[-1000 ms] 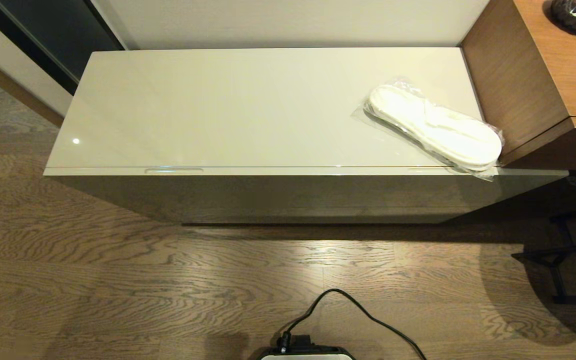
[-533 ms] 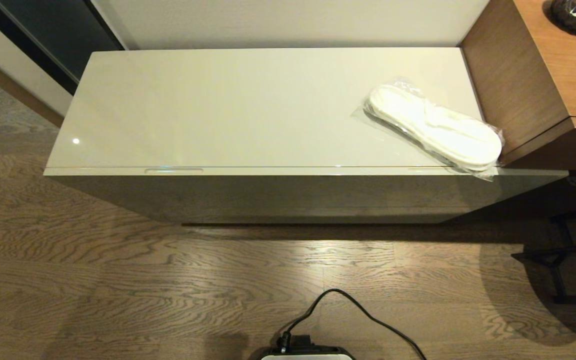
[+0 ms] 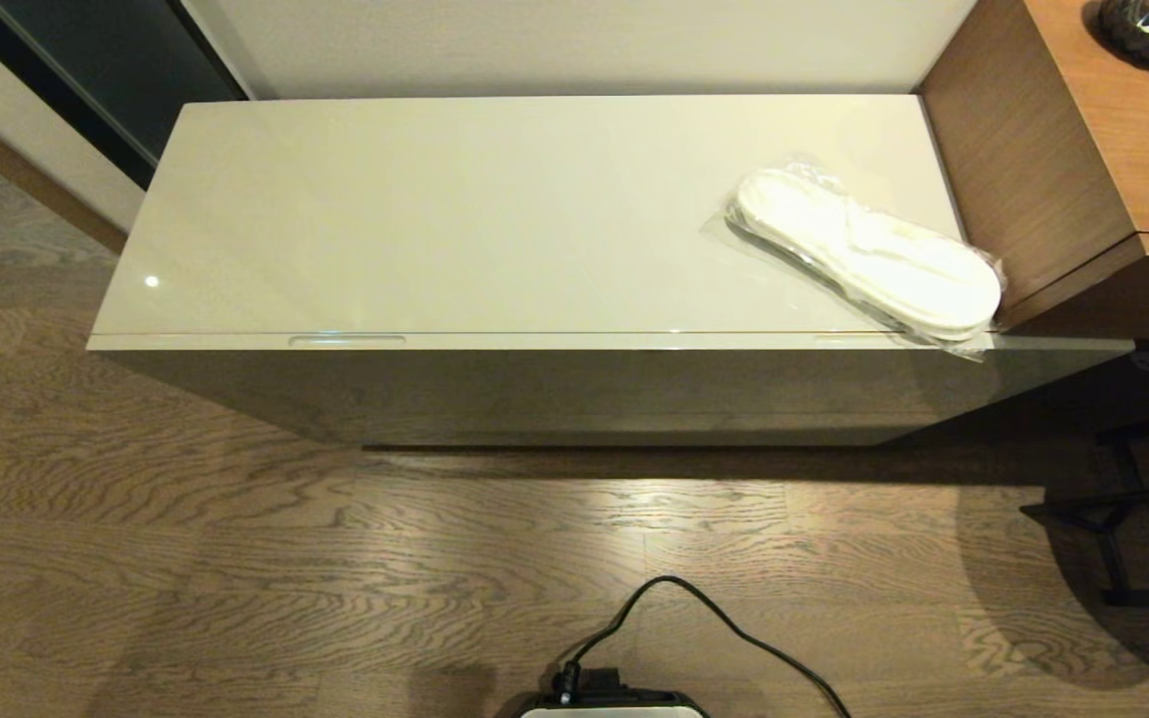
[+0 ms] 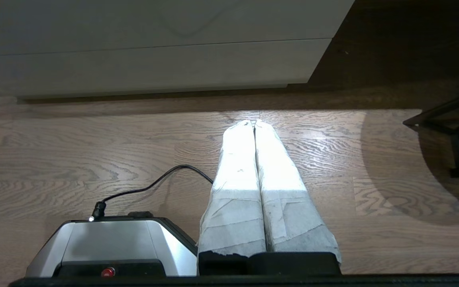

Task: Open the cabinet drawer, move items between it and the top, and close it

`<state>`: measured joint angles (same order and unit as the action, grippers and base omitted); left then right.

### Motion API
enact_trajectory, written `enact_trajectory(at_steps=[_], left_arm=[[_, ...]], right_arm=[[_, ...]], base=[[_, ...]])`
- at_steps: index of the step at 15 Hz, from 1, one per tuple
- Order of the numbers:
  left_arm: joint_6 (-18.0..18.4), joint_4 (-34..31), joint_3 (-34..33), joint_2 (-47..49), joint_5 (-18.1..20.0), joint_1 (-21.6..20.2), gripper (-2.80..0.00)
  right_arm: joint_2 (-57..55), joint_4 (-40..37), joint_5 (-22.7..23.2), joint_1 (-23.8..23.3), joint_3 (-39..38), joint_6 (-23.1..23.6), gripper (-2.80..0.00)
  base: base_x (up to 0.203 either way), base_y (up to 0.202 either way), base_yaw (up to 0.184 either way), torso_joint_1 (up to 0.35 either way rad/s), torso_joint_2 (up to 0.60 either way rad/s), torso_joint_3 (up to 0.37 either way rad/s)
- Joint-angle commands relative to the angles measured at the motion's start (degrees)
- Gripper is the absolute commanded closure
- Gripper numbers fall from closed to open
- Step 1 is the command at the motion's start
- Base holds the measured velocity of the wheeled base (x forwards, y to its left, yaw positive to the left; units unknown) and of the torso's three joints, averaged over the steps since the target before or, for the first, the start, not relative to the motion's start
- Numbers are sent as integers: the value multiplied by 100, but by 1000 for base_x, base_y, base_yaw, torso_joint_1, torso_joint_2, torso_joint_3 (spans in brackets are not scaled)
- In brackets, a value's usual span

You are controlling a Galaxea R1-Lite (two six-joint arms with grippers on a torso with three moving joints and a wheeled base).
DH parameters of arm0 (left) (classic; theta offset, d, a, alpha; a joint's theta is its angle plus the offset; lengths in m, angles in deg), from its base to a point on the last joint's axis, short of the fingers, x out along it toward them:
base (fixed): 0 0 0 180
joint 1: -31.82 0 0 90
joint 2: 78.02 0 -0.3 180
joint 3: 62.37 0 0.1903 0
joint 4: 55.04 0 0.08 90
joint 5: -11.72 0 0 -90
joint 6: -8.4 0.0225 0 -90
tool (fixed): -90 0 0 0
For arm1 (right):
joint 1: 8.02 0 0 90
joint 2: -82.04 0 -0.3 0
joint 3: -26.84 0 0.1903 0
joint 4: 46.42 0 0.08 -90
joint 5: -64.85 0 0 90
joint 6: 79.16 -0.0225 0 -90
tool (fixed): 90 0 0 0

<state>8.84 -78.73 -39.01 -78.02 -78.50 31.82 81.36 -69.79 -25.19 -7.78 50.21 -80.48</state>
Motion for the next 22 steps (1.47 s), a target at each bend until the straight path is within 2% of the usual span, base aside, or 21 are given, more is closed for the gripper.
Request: enact_trajectory(at_steps=[1, 22], left_arm=[[0, -2, 0, 9, -4, 0, 0], [0, -2, 0, 9, -4, 0, 0]], right_arm=[[-2, 0, -4, 2, -18, 0, 0], [-2, 0, -4, 2, -18, 0, 0]], base=[[0, 0, 0, 0, 0, 0], [0, 0, 0, 0, 0, 0]])
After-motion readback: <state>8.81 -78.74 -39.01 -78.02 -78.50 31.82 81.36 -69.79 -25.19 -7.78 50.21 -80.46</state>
